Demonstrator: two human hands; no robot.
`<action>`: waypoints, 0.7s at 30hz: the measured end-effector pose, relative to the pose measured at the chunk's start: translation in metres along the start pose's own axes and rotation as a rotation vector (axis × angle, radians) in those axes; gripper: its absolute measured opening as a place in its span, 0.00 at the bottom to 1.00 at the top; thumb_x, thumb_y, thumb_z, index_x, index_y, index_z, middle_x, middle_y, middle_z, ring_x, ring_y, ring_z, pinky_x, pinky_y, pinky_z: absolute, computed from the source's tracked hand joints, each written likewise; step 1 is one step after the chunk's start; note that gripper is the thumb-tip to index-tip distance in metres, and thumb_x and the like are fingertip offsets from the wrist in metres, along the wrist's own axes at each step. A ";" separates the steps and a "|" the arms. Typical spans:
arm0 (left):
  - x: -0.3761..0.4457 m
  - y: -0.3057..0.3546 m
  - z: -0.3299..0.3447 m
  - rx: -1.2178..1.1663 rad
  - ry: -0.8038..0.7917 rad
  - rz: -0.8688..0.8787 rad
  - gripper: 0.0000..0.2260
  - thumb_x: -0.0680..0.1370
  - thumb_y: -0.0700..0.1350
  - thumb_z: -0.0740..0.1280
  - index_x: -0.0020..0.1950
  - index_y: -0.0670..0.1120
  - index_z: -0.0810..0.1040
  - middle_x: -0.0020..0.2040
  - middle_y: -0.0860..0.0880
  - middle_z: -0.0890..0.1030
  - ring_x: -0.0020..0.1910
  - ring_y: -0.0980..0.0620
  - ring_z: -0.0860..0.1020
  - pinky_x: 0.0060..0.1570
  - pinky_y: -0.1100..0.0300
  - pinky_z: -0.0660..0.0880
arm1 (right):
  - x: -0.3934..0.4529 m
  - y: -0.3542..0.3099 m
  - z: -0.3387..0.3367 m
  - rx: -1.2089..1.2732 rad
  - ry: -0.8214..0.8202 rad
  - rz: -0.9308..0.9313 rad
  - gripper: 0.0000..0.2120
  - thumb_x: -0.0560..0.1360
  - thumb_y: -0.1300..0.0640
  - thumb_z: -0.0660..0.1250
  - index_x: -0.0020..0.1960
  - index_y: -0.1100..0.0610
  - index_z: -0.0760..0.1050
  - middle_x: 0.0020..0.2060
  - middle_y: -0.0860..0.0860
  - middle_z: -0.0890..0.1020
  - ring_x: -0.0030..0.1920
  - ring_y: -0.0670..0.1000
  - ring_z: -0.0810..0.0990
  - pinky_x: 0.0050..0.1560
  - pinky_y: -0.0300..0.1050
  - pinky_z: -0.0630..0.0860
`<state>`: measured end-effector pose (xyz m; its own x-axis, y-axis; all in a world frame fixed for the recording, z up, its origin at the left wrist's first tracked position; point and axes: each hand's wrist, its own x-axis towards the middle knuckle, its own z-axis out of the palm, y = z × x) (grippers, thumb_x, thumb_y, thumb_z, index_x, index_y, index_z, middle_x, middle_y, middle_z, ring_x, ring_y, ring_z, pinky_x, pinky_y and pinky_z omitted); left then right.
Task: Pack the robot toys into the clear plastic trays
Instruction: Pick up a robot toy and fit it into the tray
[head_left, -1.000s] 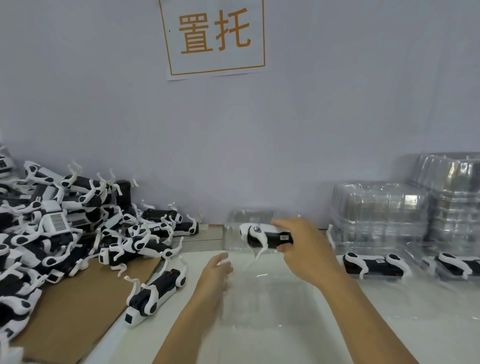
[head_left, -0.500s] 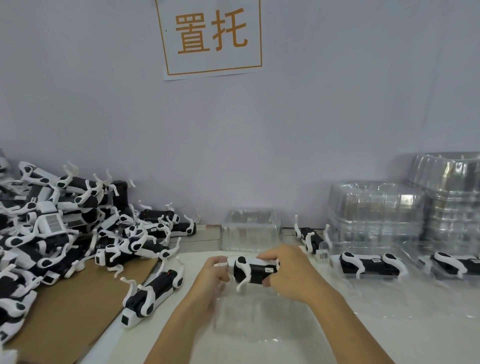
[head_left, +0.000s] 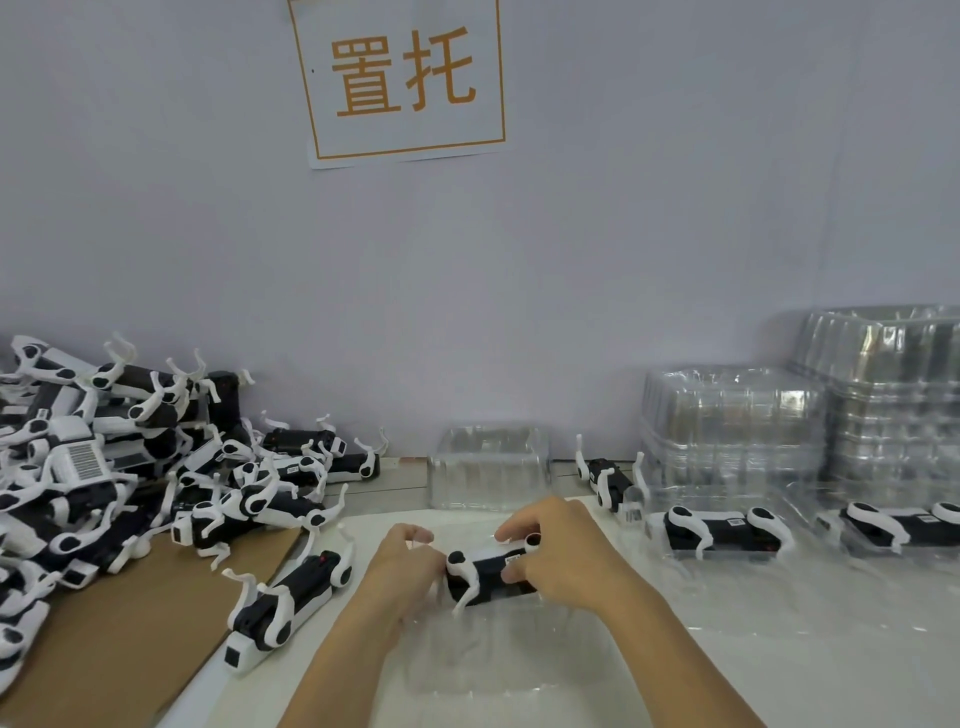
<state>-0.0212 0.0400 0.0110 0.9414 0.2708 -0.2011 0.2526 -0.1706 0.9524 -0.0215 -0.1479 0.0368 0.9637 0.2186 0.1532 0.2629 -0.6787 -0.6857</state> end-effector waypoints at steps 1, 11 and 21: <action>0.000 0.000 0.000 -0.003 0.004 0.000 0.12 0.75 0.37 0.64 0.53 0.51 0.73 0.46 0.43 0.80 0.35 0.48 0.74 0.31 0.61 0.67 | -0.001 -0.002 -0.004 0.001 -0.004 0.001 0.17 0.70 0.56 0.78 0.57 0.45 0.81 0.55 0.44 0.79 0.49 0.40 0.76 0.44 0.30 0.71; -0.003 -0.003 -0.003 0.001 -0.034 0.090 0.09 0.76 0.39 0.67 0.54 0.48 0.74 0.52 0.44 0.79 0.44 0.47 0.76 0.45 0.54 0.72 | -0.006 0.003 -0.017 -0.176 0.010 0.049 0.13 0.72 0.63 0.74 0.50 0.47 0.82 0.42 0.42 0.73 0.41 0.42 0.75 0.36 0.30 0.70; 0.004 -0.006 0.005 -0.146 0.031 0.082 0.04 0.81 0.44 0.63 0.51 0.46 0.76 0.49 0.47 0.83 0.47 0.48 0.78 0.49 0.52 0.73 | -0.017 -0.027 0.005 -0.091 -0.038 -0.177 0.12 0.78 0.48 0.64 0.61 0.43 0.78 0.56 0.41 0.78 0.57 0.45 0.75 0.64 0.47 0.71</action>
<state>-0.0174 0.0371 0.0031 0.9495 0.2913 -0.1165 0.1381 -0.0545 0.9889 -0.0449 -0.1297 0.0494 0.8999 0.3656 0.2376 0.4331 -0.6870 -0.5834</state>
